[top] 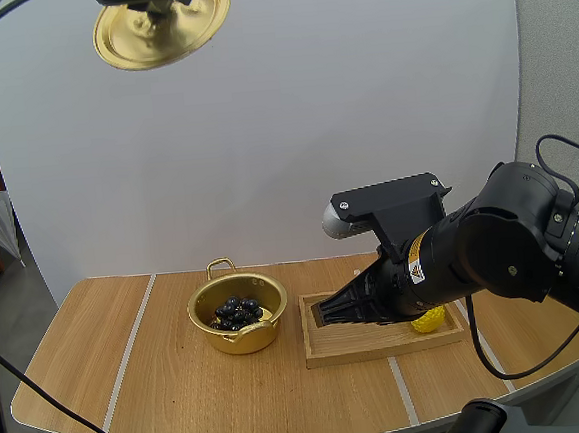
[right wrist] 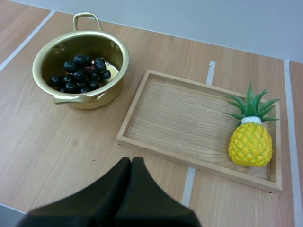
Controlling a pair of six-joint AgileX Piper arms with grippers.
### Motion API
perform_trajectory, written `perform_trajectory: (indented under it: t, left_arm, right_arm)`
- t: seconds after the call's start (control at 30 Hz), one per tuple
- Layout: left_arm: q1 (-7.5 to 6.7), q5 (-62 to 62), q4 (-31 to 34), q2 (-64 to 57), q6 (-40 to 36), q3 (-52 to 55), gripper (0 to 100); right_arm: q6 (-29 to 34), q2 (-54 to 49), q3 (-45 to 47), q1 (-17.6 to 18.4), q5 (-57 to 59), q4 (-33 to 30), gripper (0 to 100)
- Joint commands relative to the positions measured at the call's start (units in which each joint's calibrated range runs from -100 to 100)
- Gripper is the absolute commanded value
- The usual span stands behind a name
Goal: Open the pot, put the grape inside, and close it
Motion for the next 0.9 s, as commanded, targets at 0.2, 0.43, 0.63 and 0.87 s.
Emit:
perform_trajectory:
  t: [0.2,0.43,0.63,0.87]
  left_arm:
    - [-0.15,0.0,-4.4,4.3,3.9,13.2,0]
    - [-0.15,0.0,-7.0,11.4,6.8,20.0,0]
    - [-0.15,0.0,-6.8,18.8,7.2,23.6,0]
    - [-0.15,0.0,-7.5,23.8,11.0,29.5,0]
  right_arm:
    - [-0.7,-0.7,0.2,-0.3,0.3,-2.3,0]
    - [-0.7,-0.7,0.2,-0.3,0.3,-2.3,0]
    - [-0.7,-0.7,0.2,-0.3,0.3,-2.3,0]
    - [-0.7,-0.7,0.2,-0.3,0.3,-2.3,0]
